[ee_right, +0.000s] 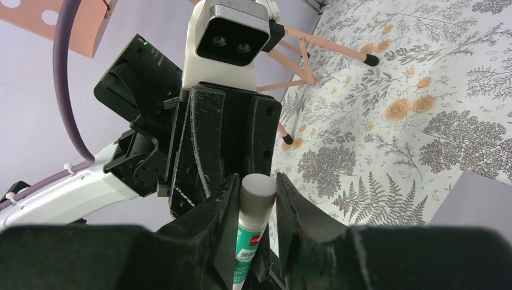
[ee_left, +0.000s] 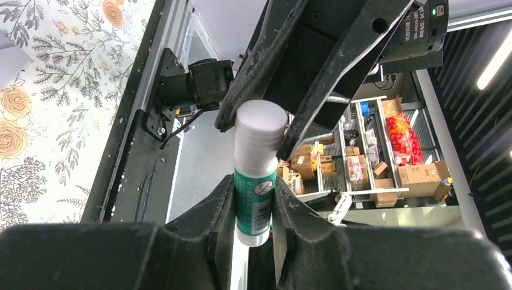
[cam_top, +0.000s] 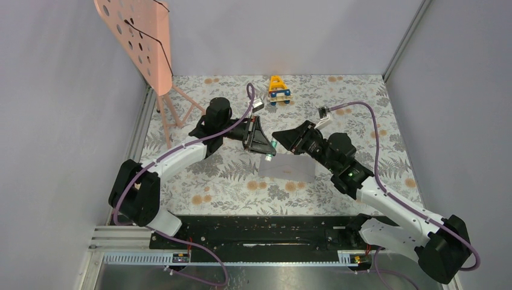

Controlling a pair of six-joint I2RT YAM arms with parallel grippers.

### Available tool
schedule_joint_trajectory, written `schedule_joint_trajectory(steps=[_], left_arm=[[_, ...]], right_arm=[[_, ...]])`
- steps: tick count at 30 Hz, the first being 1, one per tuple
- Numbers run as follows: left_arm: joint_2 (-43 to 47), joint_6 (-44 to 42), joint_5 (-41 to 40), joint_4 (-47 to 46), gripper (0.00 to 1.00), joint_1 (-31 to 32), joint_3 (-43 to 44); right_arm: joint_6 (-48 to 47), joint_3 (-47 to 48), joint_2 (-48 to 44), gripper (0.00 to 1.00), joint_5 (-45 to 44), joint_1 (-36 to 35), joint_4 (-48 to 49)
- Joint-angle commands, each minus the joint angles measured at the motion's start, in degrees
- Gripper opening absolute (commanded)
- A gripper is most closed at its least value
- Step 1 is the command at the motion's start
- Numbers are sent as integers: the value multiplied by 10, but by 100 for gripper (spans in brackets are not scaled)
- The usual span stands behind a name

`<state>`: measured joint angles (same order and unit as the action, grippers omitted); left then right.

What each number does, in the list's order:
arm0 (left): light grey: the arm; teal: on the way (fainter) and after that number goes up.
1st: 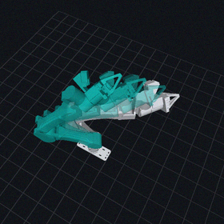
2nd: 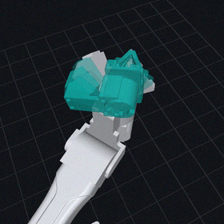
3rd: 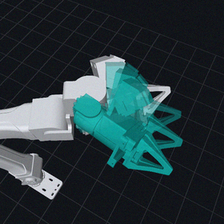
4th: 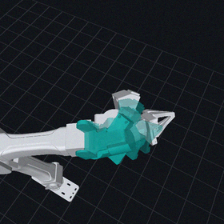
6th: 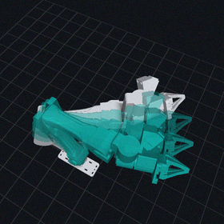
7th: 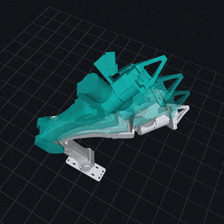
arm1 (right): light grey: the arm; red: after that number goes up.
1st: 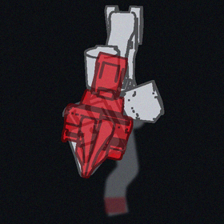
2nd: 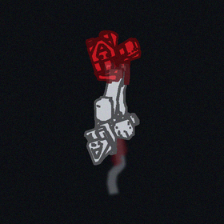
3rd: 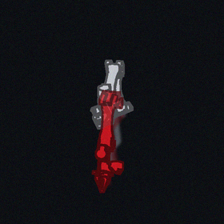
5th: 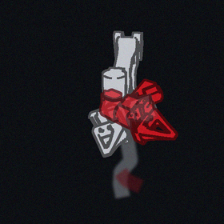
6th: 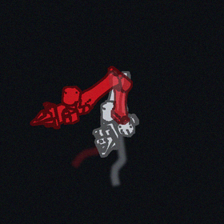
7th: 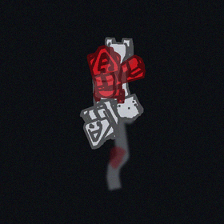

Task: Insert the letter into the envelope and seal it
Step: Close the solid glue cap on the solid glue.

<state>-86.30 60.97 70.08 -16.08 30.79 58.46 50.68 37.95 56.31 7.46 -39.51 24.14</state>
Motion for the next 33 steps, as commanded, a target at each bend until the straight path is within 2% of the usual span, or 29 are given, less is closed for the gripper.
schedule_joint_trajectory(steps=[1,17,25,33], left_arm=[[-17,30,-158,-84,0,-24,9],[-42,45,-180,-102,0,-53,10],[-51,22,-175,-85,0,-64,21],[-63,30,-170,-94,0,-67,39]], right_arm=[[-3,0,-12,0,139,-79,-18],[23,-8,-30,0,128,-106,-1],[35,-3,-14,0,159,-108,27],[19,1,1,0,153,-127,8]])
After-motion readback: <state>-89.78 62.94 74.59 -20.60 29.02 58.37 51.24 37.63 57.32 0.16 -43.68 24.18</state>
